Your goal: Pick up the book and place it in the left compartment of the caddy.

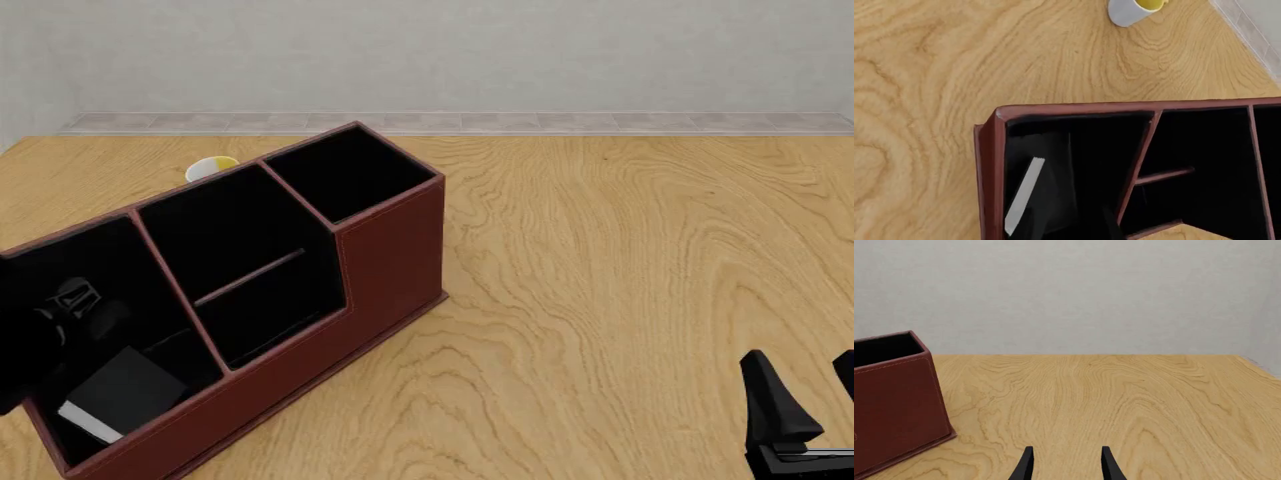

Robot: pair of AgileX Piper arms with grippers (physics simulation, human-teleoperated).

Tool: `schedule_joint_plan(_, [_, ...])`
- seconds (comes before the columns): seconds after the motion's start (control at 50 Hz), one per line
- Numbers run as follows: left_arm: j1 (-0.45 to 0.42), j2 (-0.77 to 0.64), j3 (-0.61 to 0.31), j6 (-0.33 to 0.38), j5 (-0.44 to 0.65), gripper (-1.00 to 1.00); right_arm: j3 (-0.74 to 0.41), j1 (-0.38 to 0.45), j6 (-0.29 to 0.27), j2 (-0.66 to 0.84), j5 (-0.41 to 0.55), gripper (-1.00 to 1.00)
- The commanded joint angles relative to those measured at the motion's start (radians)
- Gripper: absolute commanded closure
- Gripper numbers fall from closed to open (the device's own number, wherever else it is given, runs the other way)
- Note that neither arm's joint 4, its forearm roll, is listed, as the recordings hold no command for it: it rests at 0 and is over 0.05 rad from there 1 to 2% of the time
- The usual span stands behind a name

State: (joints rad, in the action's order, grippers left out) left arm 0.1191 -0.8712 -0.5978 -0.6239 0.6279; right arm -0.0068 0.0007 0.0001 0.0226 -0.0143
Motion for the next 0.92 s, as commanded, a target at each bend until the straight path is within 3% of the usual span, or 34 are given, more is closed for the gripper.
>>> schedule_joint_plan(0.02, [-0.021,0.071,-0.016,-0.018,0.072,-1.00,0.001,0.000,0.000,-0.007,0.005,-1.00])
schedule_joint_plan(0.28, [-0.075,0.241,-0.035,-0.067,0.225,-1.00,0.001,0.000,0.000,-0.007,0.006,-1.00])
schedule_joint_plan(0.58, [-0.207,0.479,0.014,-0.187,0.350,-1.00,0.001,0.000,0.000,-0.007,0.006,-1.00])
schedule_joint_plan(0.72, [-0.288,0.573,0.052,-0.218,0.325,-1.00,0.001,0.000,0.000,-0.007,0.006,-1.00])
schedule_joint_plan(0.74, [-0.283,0.602,0.087,-0.257,0.312,-1.00,0.001,0.000,0.000,-0.007,0.006,-1.00])
schedule_joint_plan(0.86, [-0.318,0.702,0.212,-0.282,0.240,-1.00,0.001,0.000,0.000,-0.007,0.006,-1.00])
schedule_joint_plan(0.92, [-0.331,0.738,0.230,-0.290,0.220,-1.00,0.001,0.000,0.000,-0.007,0.006,-1.00])
